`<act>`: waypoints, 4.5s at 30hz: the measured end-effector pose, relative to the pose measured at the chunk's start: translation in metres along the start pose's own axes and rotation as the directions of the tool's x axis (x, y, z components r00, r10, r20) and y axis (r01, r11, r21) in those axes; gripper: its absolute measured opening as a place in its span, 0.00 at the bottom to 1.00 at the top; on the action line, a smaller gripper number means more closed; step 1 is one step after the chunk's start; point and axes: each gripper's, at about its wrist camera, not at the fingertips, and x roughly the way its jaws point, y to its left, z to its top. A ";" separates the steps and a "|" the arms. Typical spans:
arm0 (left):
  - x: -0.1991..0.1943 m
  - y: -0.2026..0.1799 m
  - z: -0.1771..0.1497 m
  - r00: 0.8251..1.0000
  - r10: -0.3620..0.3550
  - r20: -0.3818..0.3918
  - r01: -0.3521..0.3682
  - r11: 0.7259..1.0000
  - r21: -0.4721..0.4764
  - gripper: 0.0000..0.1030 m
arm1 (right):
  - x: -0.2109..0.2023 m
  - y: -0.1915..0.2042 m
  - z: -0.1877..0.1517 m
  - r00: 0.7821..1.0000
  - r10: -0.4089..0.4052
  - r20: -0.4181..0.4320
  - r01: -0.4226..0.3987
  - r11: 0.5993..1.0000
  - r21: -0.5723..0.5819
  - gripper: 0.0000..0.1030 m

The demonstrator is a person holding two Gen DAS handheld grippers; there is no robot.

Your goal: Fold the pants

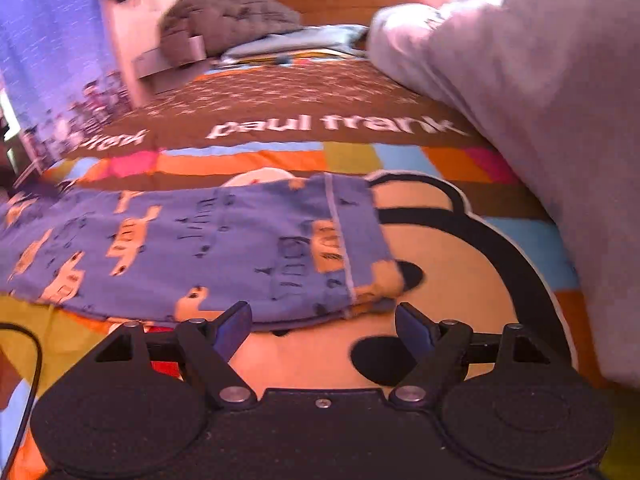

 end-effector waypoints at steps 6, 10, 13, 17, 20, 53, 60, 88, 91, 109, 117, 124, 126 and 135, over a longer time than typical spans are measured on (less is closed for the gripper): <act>0.128 -0.040 0.038 0.992 -0.067 -0.106 0.073 0.996 0.052 0.82 | 0.009 -0.011 -0.004 0.996 0.056 -0.064 -0.056 0.998 0.006 0.73; 0.173 -0.048 0.033 0.999 -0.021 -0.031 0.023 0.998 0.060 0.87 | 0.008 -0.027 -0.001 0.994 0.075 -0.076 -0.069 0.995 0.072 0.73; 0.183 -0.064 0.035 0.999 -0.001 0.036 -0.001 0.999 0.052 0.87 | 0.006 -0.038 0.003 0.994 0.089 -0.066 -0.079 0.988 0.132 0.73; 0.161 -0.070 0.046 0.992 -0.089 0.094 0.089 0.996 0.010 0.85 | 0.005 -0.051 0.002 0.993 0.105 -0.054 -0.093 0.977 0.192 0.73; 0.125 -0.065 0.047 0.990 -0.108 0.093 0.100 0.992 0.083 0.85 | 0.002 -0.052 0.001 0.994 0.105 -0.041 -0.095 0.974 0.207 0.73; 0.125 -0.036 0.039 0.919 -0.174 -0.353 0.142 0.983 -0.115 0.80 | 0.012 -0.077 -0.022 0.977 0.204 0.065 -0.189 0.676 0.713 0.59; 0.125 -0.039 0.056 0.920 -0.199 -0.338 0.135 0.970 -0.203 0.86 | 0.021 -0.082 -0.028 0.980 0.124 0.155 -0.197 0.495 0.846 0.61; 0.161 -0.122 0.074 0.828 0.193 -0.527 -0.187 0.980 0.065 0.78 | 0.020 0.074 0.005 0.953 -0.255 0.166 0.274 0.956 -0.102 0.11; 0.168 -0.127 0.069 0.809 0.273 -0.521 -0.243 0.962 0.127 0.70 | 0.021 0.082 0.001 0.955 -0.253 0.156 0.279 0.945 -0.172 0.11; 0.130 -0.060 0.065 0.856 0.151 -0.494 -0.257 0.954 -0.154 0.10 | 0.024 0.080 0.002 0.953 -0.267 0.146 0.289 0.943 -0.163 0.30; 0.094 -0.045 0.067 0.900 0.095 -0.426 -0.204 0.954 -0.218 0.10 | 0.012 0.094 0.005 0.940 -0.266 0.215 0.311 0.927 -0.210 0.13; 0.033 -0.008 0.061 0.939 0.032 -0.343 -0.143 0.942 -0.304 0.10 | -0.010 0.135 0.013 0.937 -0.224 0.269 0.291 0.926 -0.242 0.12; 0.016 0.006 0.055 0.942 0.041 -0.334 -0.151 0.939 -0.308 0.10 | -0.013 0.153 0.013 0.942 -0.199 0.271 0.271 0.926 -0.264 0.12; -0.032 0.094 0.010 0.959 0.030 -0.283 -0.154 0.891 -0.428 0.10 | -0.005 0.230 0.013 0.981 -0.059 0.187 0.122 0.930 -0.347 0.12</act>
